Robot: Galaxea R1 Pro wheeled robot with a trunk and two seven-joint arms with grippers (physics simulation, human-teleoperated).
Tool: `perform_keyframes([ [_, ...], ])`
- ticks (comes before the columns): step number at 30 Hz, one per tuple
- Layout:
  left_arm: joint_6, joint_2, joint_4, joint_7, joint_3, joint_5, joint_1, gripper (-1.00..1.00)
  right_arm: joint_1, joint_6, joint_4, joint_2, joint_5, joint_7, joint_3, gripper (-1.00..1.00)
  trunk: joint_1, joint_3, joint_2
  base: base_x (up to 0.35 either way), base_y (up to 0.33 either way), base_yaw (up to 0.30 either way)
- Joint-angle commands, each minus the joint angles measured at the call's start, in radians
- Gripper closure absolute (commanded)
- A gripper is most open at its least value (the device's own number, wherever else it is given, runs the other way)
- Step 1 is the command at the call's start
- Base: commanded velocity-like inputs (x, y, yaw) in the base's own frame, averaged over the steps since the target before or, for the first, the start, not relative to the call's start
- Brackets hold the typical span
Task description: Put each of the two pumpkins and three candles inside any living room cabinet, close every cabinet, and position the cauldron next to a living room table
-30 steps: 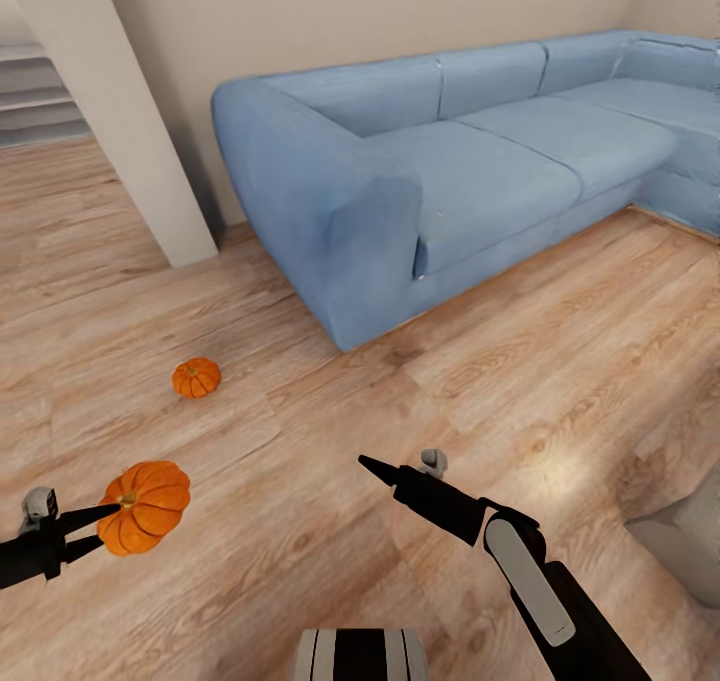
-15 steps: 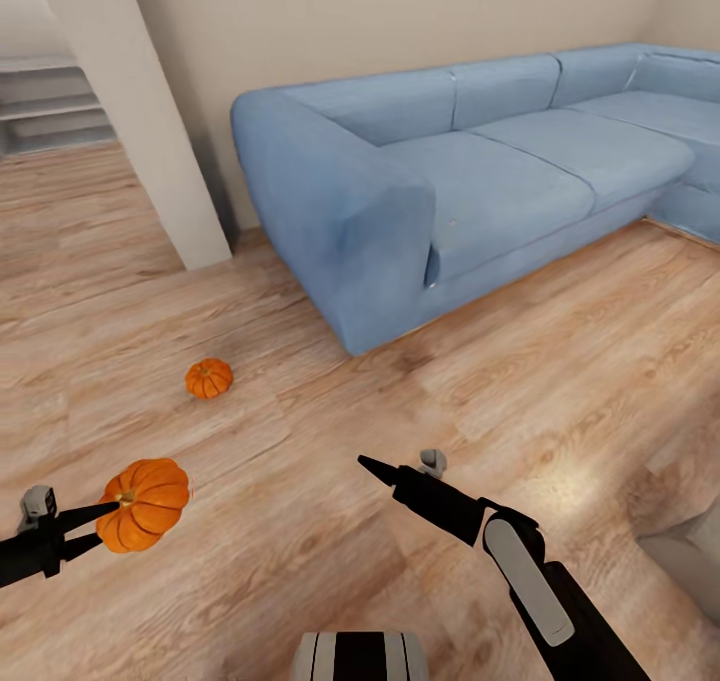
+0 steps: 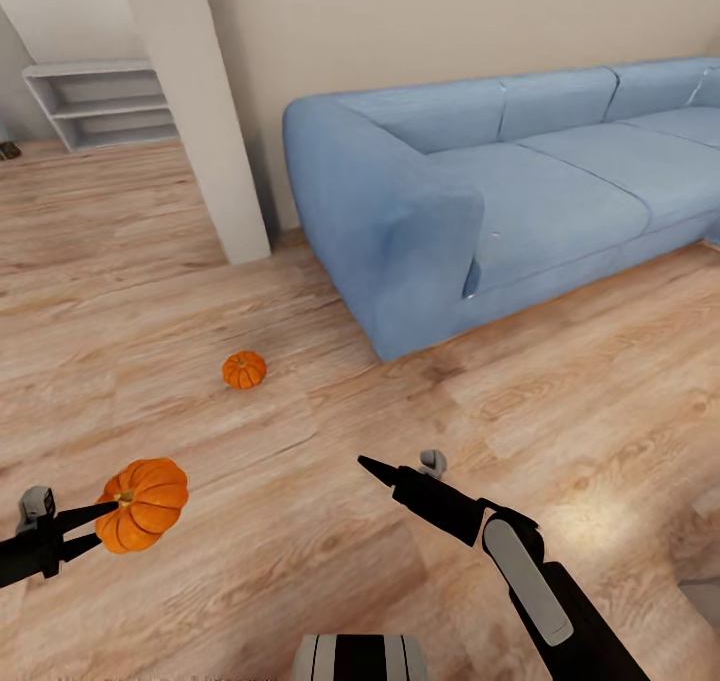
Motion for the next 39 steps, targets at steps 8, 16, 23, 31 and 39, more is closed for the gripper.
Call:
perform_keyframes([
  [8,0.009,0.001,0.001,-0.097,-0.005,-0.004,-0.002,1.0,0.0,0.003,0.005,0.001,-0.004,0.0,0.0,-1.0,0.0,0.007,0.0,0.0,0.0,0.239],
  [16,0.009,0.002,-0.006,-0.155,-0.01,-0.008,-0.002,1.0,0.001,0.003,0.012,0.001,-0.004,0.001,0.0,-1.0,0.0,0.015,0.0,0.0,0.0,0.239],
  [23,0.009,0.002,-0.003,-0.157,-0.008,-0.008,-0.002,1.0,0.0,0.003,0.013,0.001,-0.004,0.001,0.0,-1.0,-0.002,0.041,0.001,0.0,0.0,0.239],
  [31,0.009,0.002,-0.003,-0.157,-0.009,-0.009,-0.002,1.0,0.0,0.003,0.013,0.001,-0.004,0.001,0.0,-1.0,-0.006,0.079,0.003,0.0,0.0,0.239],
  [39,0.009,0.004,0.001,-0.156,-0.011,-0.042,-0.002,1.0,0.0,0.003,0.013,0.0,-0.004,0.001,0.0,-1.0,-0.01,0.117,0.005,0.0,0.0,0.239],
])
